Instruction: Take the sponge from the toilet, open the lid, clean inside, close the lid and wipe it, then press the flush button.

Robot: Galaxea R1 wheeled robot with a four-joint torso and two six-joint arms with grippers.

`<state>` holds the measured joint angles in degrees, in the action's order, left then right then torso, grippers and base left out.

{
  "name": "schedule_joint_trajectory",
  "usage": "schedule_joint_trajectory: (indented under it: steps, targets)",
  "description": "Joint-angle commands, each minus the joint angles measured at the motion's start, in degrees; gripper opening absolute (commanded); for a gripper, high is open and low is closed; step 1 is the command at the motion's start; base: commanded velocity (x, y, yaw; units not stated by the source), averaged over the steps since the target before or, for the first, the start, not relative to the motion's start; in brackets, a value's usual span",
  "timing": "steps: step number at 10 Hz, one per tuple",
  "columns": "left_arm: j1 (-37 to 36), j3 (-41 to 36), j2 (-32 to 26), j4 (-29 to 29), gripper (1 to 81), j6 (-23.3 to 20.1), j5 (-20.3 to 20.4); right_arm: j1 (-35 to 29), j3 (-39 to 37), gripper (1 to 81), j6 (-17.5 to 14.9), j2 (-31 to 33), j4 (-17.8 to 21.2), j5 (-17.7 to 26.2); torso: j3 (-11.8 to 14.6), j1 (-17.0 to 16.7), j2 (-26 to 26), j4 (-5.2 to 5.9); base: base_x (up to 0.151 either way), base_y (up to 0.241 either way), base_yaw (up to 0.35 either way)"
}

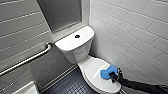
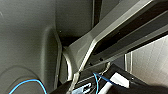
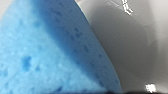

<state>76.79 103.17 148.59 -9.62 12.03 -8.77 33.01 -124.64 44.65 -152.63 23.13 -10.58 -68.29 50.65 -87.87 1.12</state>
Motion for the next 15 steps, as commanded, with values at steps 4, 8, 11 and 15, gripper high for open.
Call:
schedule_joint_trajectory:
  steps: [4, 8, 11, 15]
  targets:
    - [0.6, -2.71, -0.66, 0.04, 81.1, -0.25, -4.51, 6.67, 17.95, 1.0, 0.43, 19.26, -0.19, 3.29, 0.0, 0.0, 0.0, 0.0, 0.0, 0.0, 0.0]
    - [0.6, -3.85, -1.88, 0.04, 81.1, -0.25, -4.42, 15.1, 26.82, 1.0, -0.09, 25.33, -1.77, 1.62, 0.0, -0.02, 0.0, 0.0, 0.0, 0.0, 0.0]
    - [0.25, -4.2, -2.15, 0.04, 81.1, -0.25, -4.42, 21.09, 29.96, 1.0, -0.18, 28.56, -8.07, 2.49, 0.0, 0.0, 0.0, 0.0, 0.0, 0.0, 0.0]
    - [0.08, -4.38, -1.71, -0.05, 81.1, -0.43, -4.41, 15.4, 44.2, 1.0, 0.17, 38.94, -26.08, 13.18, 0.0, 0.0, -0.02, 0.0, 0.0, 0.0, 0.0]
